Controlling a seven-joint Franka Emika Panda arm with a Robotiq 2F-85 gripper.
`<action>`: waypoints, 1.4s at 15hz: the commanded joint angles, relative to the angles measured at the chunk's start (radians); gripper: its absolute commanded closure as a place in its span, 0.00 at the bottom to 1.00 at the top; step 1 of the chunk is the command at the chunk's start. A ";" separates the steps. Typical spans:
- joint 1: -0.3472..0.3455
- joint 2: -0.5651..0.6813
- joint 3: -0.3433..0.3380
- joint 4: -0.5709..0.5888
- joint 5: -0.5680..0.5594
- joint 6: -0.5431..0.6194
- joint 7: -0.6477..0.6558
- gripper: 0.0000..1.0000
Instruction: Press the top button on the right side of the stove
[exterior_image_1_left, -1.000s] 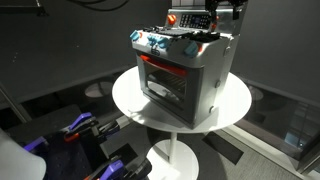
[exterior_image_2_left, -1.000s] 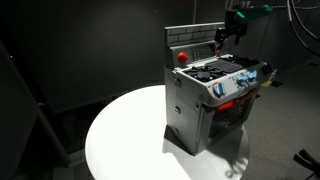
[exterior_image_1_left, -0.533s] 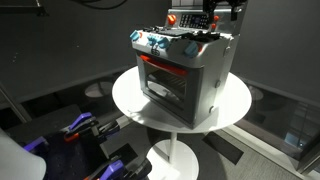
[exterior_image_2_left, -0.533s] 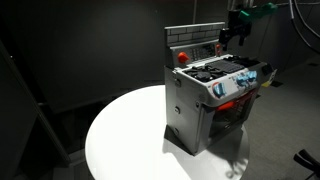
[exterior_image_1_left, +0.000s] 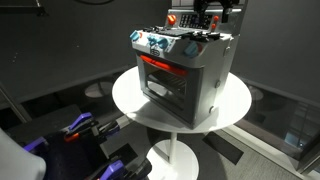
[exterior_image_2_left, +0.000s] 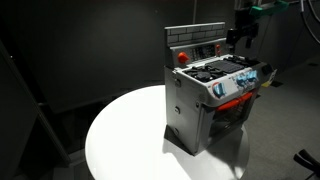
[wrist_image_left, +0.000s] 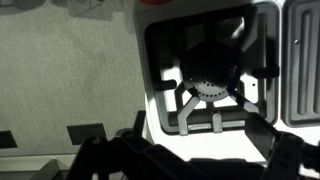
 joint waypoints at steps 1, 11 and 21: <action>-0.020 -0.104 0.012 -0.105 0.058 -0.026 -0.085 0.00; -0.017 -0.347 0.012 -0.354 0.060 -0.105 -0.104 0.00; -0.022 -0.582 0.022 -0.613 0.057 0.021 -0.100 0.00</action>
